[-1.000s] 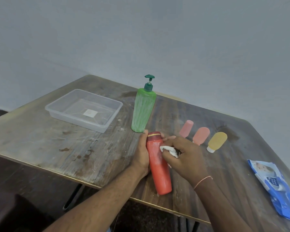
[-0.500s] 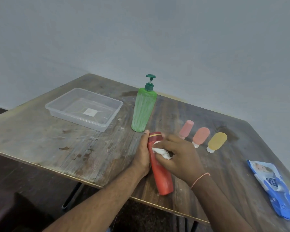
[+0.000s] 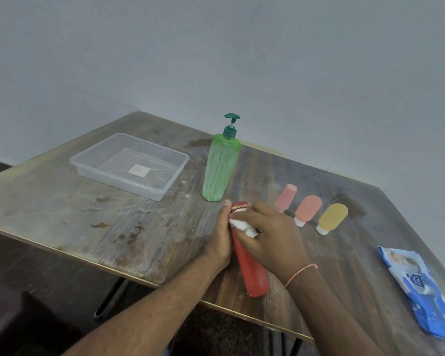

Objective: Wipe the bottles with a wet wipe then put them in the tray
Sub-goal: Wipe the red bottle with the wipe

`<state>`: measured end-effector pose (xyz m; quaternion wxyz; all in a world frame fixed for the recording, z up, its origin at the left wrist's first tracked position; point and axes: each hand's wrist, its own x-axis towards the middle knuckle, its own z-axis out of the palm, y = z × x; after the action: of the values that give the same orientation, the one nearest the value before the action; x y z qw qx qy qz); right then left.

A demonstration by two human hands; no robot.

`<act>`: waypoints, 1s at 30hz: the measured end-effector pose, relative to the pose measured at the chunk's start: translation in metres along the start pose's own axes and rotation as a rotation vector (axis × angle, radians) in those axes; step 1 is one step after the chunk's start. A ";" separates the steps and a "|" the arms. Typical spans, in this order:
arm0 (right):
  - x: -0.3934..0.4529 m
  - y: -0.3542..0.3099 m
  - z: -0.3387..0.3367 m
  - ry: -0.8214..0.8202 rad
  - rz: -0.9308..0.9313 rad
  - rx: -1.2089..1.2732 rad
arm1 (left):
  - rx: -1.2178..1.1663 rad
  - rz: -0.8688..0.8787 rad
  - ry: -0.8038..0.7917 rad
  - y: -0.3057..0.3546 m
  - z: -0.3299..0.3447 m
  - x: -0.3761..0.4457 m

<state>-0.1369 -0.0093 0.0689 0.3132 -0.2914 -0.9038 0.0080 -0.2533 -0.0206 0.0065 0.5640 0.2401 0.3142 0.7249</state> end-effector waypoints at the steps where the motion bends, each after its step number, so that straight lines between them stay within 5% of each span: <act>1: -0.002 -0.002 0.000 -0.035 -0.035 0.001 | -0.022 -0.022 -0.007 0.000 0.000 -0.001; 21: -0.040 0.003 -0.009 -0.173 -0.068 -0.098 | -0.020 -0.090 -0.083 -0.002 -0.002 0.001; 30: -0.076 0.007 -0.008 -0.093 0.003 -0.046 | 0.012 -0.016 -0.177 -0.005 -0.003 0.006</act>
<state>-0.0807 -0.0454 0.0316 0.2643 -0.2992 -0.9169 0.0013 -0.2533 -0.0150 0.0009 0.5939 0.3040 0.2695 0.6945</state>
